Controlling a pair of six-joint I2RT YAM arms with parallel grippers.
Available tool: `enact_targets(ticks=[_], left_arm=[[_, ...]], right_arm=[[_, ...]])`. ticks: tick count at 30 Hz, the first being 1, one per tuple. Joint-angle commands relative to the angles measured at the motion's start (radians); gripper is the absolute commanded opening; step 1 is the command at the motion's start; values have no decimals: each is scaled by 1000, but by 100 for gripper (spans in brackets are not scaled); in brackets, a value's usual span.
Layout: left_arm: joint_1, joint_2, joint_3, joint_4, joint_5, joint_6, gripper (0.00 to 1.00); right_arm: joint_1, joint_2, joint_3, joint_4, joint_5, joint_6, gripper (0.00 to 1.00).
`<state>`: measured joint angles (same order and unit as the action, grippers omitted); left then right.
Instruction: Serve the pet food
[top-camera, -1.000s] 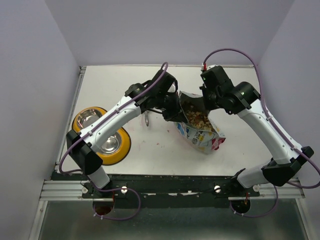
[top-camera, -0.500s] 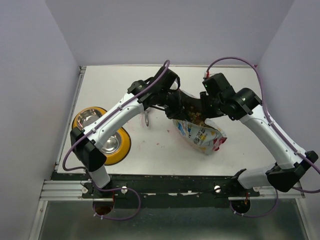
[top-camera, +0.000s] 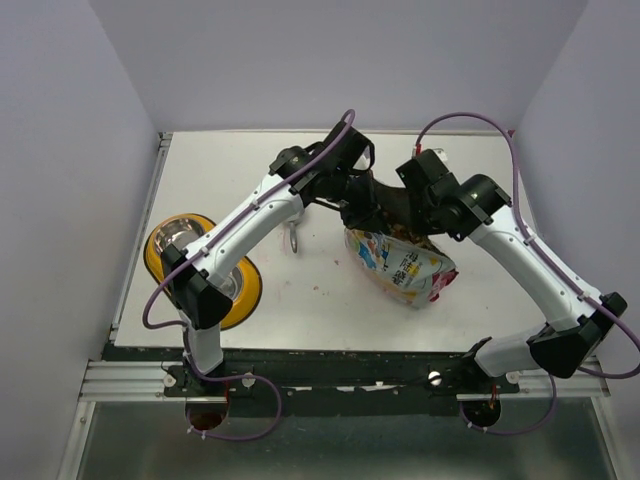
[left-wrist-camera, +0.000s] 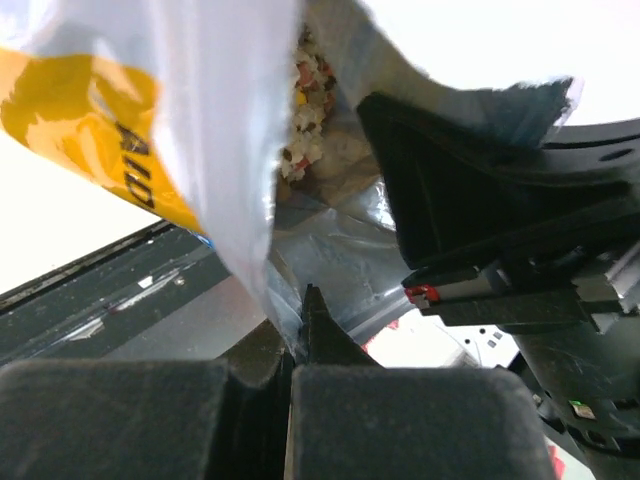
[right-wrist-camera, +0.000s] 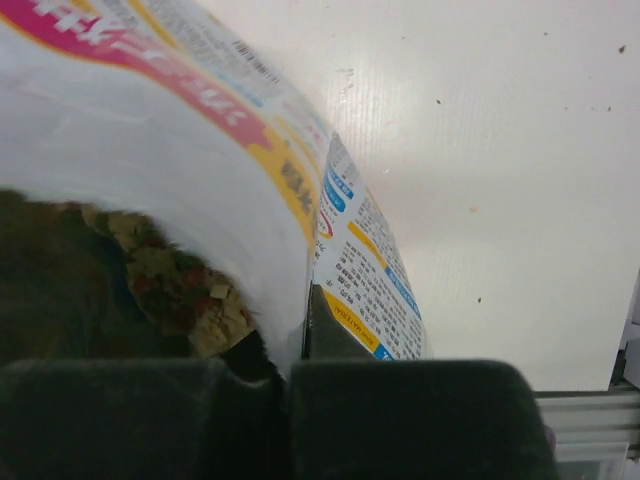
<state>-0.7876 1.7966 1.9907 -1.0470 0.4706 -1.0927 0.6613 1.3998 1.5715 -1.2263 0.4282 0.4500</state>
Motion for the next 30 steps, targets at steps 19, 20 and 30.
enact_targets(ticks=[19,20,30], left_arm=[[84,-115,14,-144,-185,252,27],[74,-123,8,-142,-199,249,32],[-28,-161,-121,-82,-274,172,71]], right_arm=[[-8,-133,82,191,-290,-30,1],[-8,-131,81,200,-302,-24,1],[-8,-139,24,221,-364,-27,1]])
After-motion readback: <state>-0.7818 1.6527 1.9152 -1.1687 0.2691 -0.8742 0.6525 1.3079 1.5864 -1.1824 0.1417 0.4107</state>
